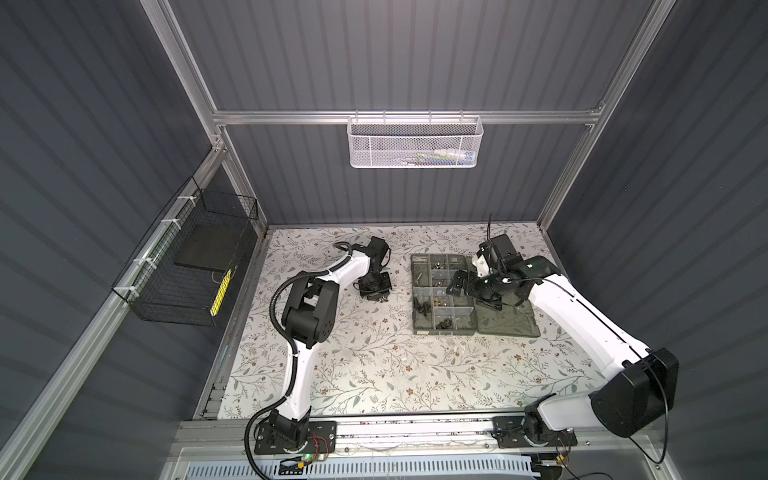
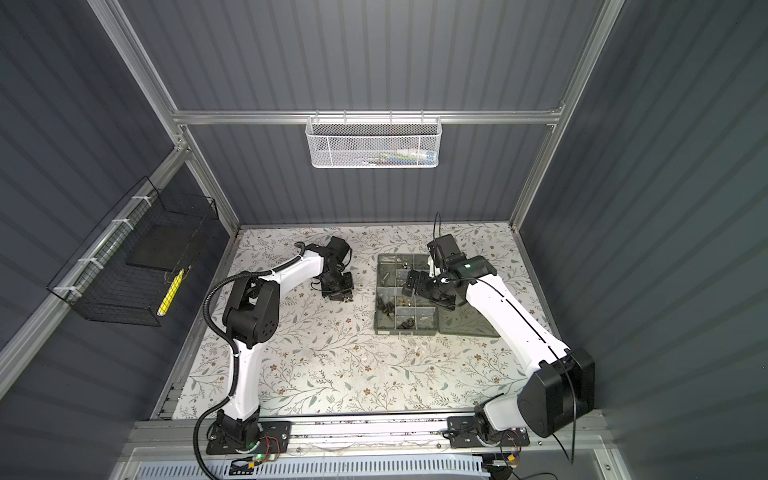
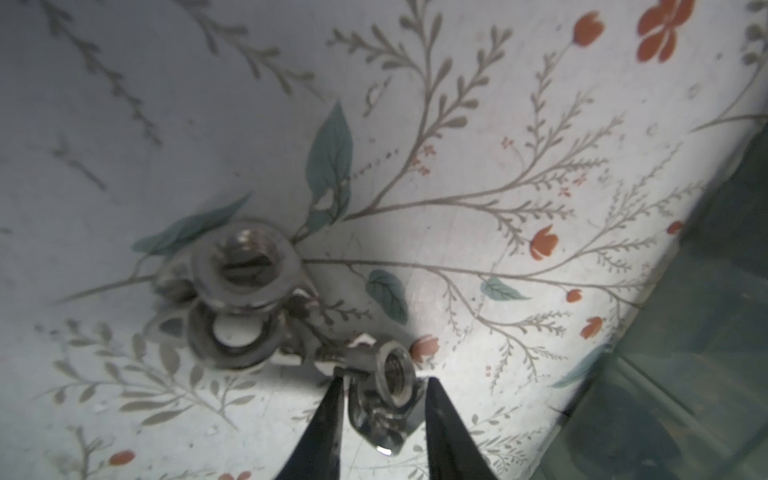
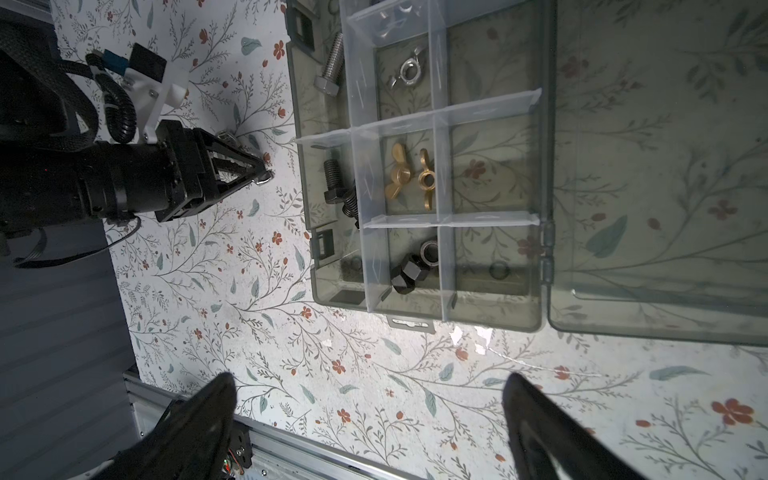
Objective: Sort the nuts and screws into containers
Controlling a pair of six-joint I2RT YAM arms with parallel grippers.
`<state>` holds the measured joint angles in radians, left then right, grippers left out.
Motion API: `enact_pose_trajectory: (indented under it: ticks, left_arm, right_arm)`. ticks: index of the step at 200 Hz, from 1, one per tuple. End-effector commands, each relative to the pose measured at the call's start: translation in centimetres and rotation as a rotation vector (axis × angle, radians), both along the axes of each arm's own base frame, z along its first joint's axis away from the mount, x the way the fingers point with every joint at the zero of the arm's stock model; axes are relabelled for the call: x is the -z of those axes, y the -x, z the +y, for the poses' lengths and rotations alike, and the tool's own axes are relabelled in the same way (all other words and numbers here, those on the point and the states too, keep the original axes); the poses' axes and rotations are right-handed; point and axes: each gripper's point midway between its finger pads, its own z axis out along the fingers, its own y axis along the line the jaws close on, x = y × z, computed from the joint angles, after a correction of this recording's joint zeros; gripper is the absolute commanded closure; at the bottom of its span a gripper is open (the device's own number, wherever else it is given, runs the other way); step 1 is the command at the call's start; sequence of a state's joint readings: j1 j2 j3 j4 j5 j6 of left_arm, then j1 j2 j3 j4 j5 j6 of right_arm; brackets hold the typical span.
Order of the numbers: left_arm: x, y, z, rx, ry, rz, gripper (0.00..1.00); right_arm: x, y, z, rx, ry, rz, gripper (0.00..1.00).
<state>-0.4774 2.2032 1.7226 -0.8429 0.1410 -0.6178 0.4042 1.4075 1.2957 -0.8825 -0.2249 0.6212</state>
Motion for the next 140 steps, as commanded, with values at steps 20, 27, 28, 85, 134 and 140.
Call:
enact_pose_trajectory:
  ticks: [20,27,28,85,134,140]
  left_arm:
    - [0.0,1.9,-0.1,0.009,0.001,0.035,0.78]
    - [0.1,2.0,0.0,0.010,-0.003,0.039,0.81]
    - [0.1,2.0,0.0,0.009,-0.003,0.039,0.81]
    - [-0.8,4.0,0.9,0.011,-0.006,0.047,0.76]
    - [-1.1,6.0,0.4,-0.003,0.044,0.064,0.66]
    - [-1.0,6.1,0.3,-0.003,0.044,0.065,0.66]
  right_arm:
    - [-0.2,0.3,-0.2,0.003,-0.010,-0.009,0.01]
    - [-0.2,0.3,-0.2,0.005,-0.010,-0.008,0.01]
    - [-0.1,0.3,-0.2,0.005,-0.010,-0.008,0.01]
    - [-0.1,0.3,-0.1,0.007,-0.016,-0.004,0.01]
    - [0.0,-0.1,0.4,0.010,-0.035,0.000,0.01]
    - [0.1,-0.2,0.4,0.012,-0.037,0.001,0.01]
